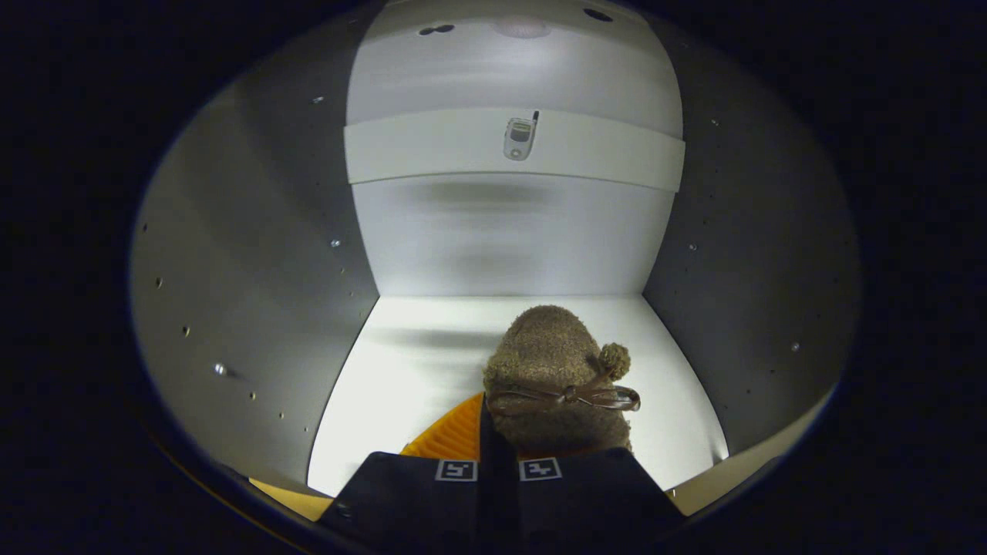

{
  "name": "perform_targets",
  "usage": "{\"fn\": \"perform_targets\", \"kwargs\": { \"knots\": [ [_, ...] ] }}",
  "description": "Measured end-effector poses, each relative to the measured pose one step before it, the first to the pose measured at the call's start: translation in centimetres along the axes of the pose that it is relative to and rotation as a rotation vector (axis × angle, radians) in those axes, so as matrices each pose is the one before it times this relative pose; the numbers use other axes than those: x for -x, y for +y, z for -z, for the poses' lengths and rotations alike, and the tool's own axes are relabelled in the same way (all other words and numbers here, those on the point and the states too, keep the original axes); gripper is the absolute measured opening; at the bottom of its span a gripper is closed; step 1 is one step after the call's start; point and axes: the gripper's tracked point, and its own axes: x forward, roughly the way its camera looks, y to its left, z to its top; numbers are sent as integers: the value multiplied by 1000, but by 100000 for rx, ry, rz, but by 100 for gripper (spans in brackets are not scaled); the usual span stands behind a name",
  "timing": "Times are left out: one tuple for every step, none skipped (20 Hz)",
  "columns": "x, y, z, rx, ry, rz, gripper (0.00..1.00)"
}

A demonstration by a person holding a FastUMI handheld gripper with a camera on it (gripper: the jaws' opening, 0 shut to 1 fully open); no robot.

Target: Open the shoe cabinet door, grab the shoes and put them into the shoe cabinet, then close the shoe cabinet door.

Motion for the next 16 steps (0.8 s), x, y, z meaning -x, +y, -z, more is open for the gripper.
{"fn": "perform_targets", "kwargs": {
  "knots": [
    [-697, -4, -222, -952, 697, -103, 5],
    [-645, -51, -51, -70, 1119, 498, 5],
    [-634, 216, -68, -132, 882, -160, 5],
    [-617, 209, 24, -415, 883, -828, 5],
    [-380, 182, 174, 189, 1405, -436, 5],
    [122, -12, -246, 374, -1469, 265, 5],
    [-704, -130, -540, -136, -1266, 51, 6],
    [-127, -143, -42, -1352, 380, 89, 6],
    [-76, 313, 201, -1434, 607, -1826, 6],
    [-87, -247, 117, 67, 458, 377, 10],
    [221, -21, 11, 406, -74, -51, 15],
    [313, -75, 0, 898, -438, 317, 14],
    [465, 252, -136, 466, -1474, -315, 27],
    [535, -33, -187, 558, -1418, 666, 40],
    [170, -17, 113, 149, -742, 602, 53],
    [615, -163, -44, -103, -38, 1435, 59]
  ]
}}
